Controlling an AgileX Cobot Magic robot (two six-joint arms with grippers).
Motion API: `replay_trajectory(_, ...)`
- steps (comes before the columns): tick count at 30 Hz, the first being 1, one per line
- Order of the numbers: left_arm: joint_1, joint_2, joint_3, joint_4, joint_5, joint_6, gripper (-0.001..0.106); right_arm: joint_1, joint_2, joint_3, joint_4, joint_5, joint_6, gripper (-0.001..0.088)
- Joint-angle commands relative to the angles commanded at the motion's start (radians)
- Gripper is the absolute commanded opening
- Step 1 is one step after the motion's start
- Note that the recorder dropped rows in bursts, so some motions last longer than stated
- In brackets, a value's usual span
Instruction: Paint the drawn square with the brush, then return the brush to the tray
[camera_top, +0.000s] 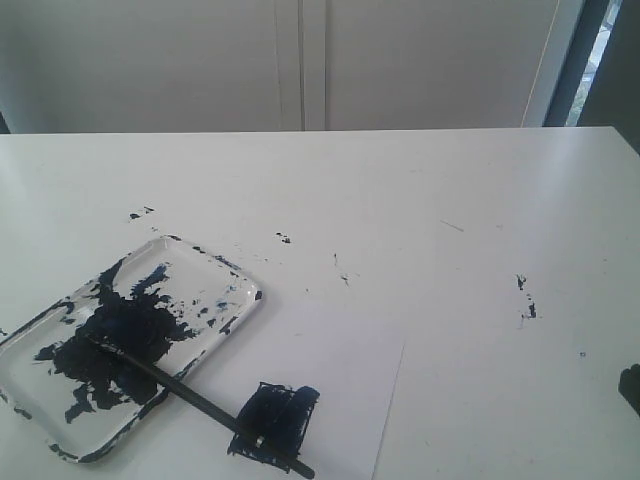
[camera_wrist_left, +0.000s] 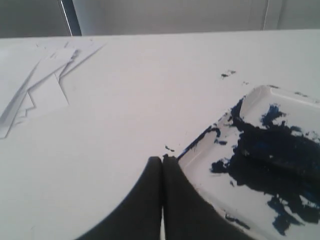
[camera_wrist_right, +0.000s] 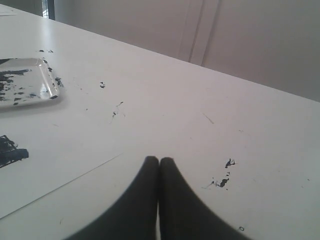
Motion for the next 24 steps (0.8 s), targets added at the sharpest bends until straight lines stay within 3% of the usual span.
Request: replay_trajectory(24,0.000,0.000,0.000,0.000,0.051,0.006,0.000,0.000,0.000,0.000,0.000,0.000,0.000,0.0000)
